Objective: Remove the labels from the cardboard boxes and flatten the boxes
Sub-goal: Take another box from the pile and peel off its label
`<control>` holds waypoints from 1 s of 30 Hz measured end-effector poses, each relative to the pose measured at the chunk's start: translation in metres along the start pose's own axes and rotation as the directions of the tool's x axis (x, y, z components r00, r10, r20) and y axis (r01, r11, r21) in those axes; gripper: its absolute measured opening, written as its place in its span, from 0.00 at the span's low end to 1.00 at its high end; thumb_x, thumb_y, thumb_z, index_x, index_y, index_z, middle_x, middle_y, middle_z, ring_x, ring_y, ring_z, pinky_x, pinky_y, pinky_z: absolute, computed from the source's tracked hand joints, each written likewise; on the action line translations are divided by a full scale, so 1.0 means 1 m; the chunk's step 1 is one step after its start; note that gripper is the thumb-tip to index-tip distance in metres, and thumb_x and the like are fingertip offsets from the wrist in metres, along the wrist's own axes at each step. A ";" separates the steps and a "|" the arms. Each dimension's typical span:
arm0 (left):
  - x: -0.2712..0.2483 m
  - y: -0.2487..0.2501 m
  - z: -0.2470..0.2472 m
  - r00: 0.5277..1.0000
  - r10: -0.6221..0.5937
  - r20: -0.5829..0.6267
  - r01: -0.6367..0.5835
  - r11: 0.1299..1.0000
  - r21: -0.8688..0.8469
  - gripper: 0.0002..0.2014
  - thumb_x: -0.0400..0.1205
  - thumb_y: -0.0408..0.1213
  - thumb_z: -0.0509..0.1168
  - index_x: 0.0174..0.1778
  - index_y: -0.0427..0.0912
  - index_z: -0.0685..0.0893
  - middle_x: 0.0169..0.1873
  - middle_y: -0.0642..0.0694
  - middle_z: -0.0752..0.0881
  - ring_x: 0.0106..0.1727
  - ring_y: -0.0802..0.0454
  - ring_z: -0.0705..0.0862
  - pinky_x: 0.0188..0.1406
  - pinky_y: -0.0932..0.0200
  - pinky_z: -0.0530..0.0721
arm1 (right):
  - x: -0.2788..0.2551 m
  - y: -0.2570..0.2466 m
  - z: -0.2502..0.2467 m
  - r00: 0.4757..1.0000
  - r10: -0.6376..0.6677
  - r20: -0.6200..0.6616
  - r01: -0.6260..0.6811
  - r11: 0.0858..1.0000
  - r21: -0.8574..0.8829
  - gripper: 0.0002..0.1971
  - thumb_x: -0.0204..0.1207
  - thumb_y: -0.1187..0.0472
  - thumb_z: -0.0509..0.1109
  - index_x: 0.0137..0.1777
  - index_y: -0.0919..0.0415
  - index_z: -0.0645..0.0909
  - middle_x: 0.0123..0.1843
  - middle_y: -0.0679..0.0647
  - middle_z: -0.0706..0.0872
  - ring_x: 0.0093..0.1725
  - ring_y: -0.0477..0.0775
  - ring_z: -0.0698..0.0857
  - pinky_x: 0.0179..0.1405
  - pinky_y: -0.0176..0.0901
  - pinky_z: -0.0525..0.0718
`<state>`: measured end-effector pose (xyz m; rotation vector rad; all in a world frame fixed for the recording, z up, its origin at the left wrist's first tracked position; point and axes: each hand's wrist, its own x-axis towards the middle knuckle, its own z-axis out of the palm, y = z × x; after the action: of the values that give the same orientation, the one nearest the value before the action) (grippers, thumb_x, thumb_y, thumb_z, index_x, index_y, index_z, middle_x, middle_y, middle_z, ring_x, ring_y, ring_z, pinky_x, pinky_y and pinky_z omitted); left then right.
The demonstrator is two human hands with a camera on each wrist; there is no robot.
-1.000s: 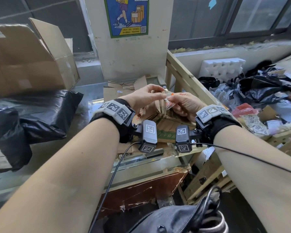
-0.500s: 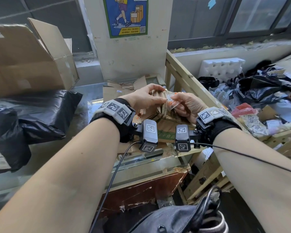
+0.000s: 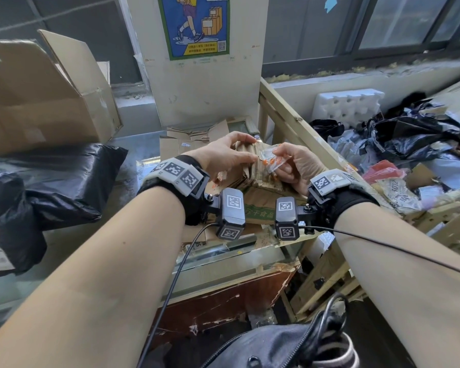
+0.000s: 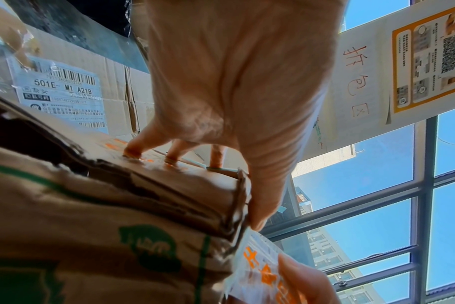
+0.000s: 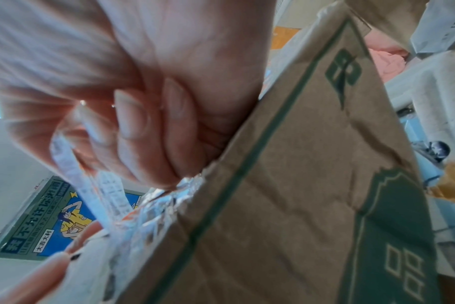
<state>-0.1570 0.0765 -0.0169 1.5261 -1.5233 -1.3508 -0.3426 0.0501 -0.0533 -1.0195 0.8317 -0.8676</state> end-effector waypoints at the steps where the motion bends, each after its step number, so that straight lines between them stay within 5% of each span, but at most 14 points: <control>1: 0.000 0.000 0.000 1.000 0.000 0.001 0.000 1.000 0.005 0.20 0.81 0.37 0.70 0.67 0.53 0.75 0.63 0.42 0.77 0.55 0.47 0.84 0.22 0.66 0.81 | 0.000 0.000 0.000 1.000 -0.001 0.003 0.001 1.000 -0.004 0.28 0.78 0.64 0.57 0.14 0.55 0.75 0.14 0.48 0.65 0.12 0.45 0.61 0.25 0.42 0.48; 7: -0.001 -0.001 -0.001 1.000 -0.002 -0.003 0.002 0.999 0.032 0.19 0.80 0.39 0.71 0.65 0.56 0.76 0.66 0.42 0.77 0.62 0.44 0.83 0.32 0.60 0.81 | 0.001 0.002 -0.003 1.000 -0.005 0.018 0.005 1.000 0.027 0.26 0.77 0.64 0.56 0.14 0.54 0.71 0.14 0.47 0.65 0.12 0.45 0.61 0.27 0.44 0.46; 14: -0.002 0.001 0.000 1.000 -0.008 0.005 0.008 1.000 -0.010 0.21 0.81 0.36 0.69 0.69 0.51 0.75 0.63 0.42 0.77 0.49 0.49 0.84 0.21 0.66 0.81 | 0.000 0.001 -0.002 1.000 -0.005 -0.006 0.005 0.998 0.069 0.26 0.77 0.63 0.57 0.15 0.54 0.69 0.14 0.47 0.65 0.12 0.44 0.61 0.30 0.43 0.48; 20: -0.004 0.002 0.000 1.000 -0.016 0.006 0.016 1.000 -0.006 0.21 0.82 0.36 0.69 0.69 0.52 0.74 0.63 0.43 0.76 0.51 0.50 0.83 0.20 0.66 0.81 | -0.002 0.001 -0.001 0.999 -0.007 -0.042 0.014 0.987 0.162 0.25 0.77 0.64 0.57 0.16 0.55 0.68 0.14 0.48 0.65 0.11 0.45 0.62 0.15 0.32 0.61; 26: -0.001 0.000 0.001 1.000 -0.004 -0.004 0.004 1.000 0.017 0.19 0.82 0.36 0.69 0.67 0.53 0.75 0.65 0.42 0.77 0.56 0.46 0.83 0.21 0.66 0.81 | -0.006 0.001 0.000 0.998 -0.026 -0.061 0.038 0.979 0.202 0.23 0.77 0.65 0.57 0.18 0.56 0.67 0.13 0.48 0.64 0.10 0.45 0.60 0.19 0.35 0.51; 28: 0.002 0.000 0.004 0.999 0.008 -0.040 -0.006 0.999 0.045 0.18 0.81 0.35 0.70 0.64 0.54 0.75 0.63 0.42 0.79 0.55 0.45 0.85 0.30 0.59 0.87 | -0.003 0.001 0.002 0.992 -0.034 -0.120 0.054 0.985 0.165 0.20 0.76 0.66 0.59 0.21 0.57 0.65 0.14 0.49 0.64 0.11 0.45 0.61 0.17 0.34 0.53; 30: 0.006 0.000 0.010 0.992 0.061 -0.114 -0.042 0.986 0.160 0.16 0.80 0.35 0.69 0.61 0.54 0.76 0.66 0.39 0.79 0.61 0.42 0.83 0.54 0.46 0.87 | 0.002 0.002 0.007 0.969 -0.075 -0.234 0.089 0.995 0.049 0.18 0.76 0.67 0.62 0.24 0.58 0.65 0.14 0.50 0.65 0.11 0.46 0.62 0.17 0.34 0.52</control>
<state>-0.1675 0.0728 -0.0218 1.6201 -1.6145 -1.1121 -0.3350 0.0519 -0.0529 -0.9167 0.9591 -1.0910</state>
